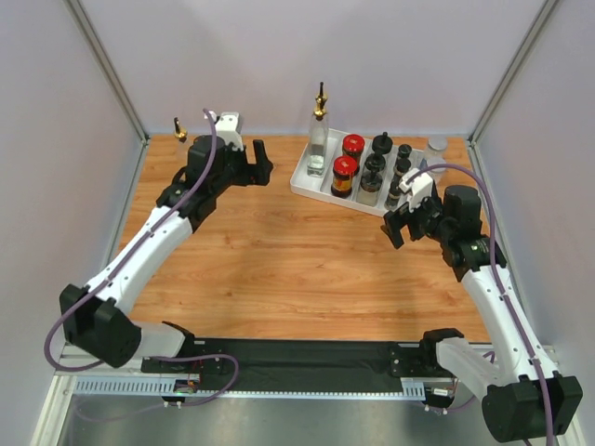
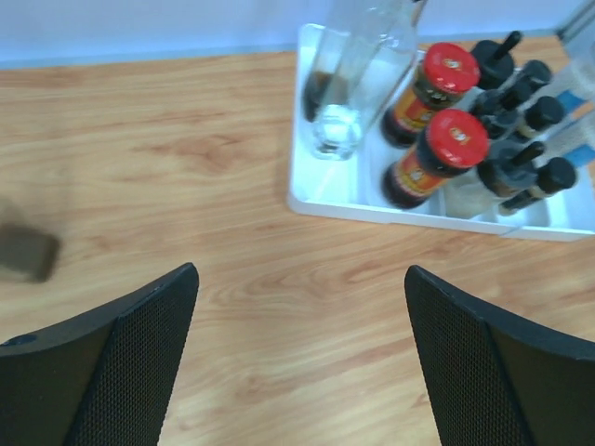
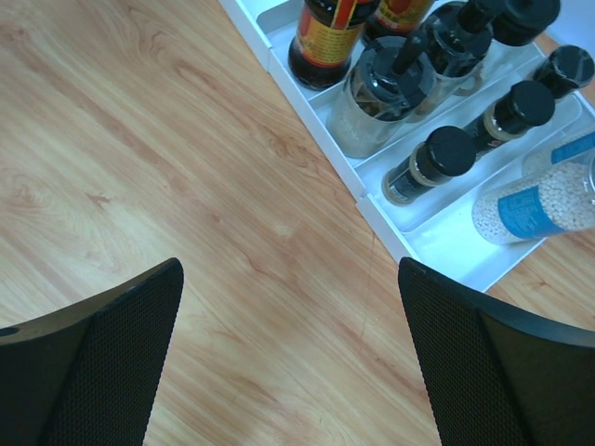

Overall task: Organize the condiment bottles
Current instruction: Pick up the bottle from the center of the board.

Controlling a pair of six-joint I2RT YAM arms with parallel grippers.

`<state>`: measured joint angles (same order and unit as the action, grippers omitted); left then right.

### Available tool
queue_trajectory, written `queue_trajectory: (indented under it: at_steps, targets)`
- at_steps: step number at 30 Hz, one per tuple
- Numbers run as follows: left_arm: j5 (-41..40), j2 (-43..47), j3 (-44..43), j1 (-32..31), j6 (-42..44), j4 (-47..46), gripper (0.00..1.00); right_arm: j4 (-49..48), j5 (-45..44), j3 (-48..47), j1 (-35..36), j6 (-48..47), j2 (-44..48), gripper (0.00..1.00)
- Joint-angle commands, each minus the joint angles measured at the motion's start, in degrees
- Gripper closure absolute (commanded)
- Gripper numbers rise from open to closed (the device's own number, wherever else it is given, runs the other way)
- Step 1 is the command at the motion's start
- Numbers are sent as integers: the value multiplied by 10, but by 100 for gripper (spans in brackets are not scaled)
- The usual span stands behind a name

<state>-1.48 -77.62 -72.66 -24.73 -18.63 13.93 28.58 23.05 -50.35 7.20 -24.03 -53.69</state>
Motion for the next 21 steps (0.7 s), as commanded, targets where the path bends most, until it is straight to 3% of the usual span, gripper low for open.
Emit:
queue_trajectory:
  at_steps: [1,5,10,15,21]
  targets:
    - [-90,82,32,1,86,68,0,-4,49,6,-2,-31,1,0]
    - [-134,165,102,25,99,66,0,14,116,10,-2,-58,3,0]
    - [-142,227,174,117,35,74,0,26,158,15,-2,-80,9,0]
    - [-136,196,164,183,-19,86,1,26,161,15,-3,-83,5,0]
    - [-128,93,99,205,-11,49,1,27,159,13,-2,-80,6,0]
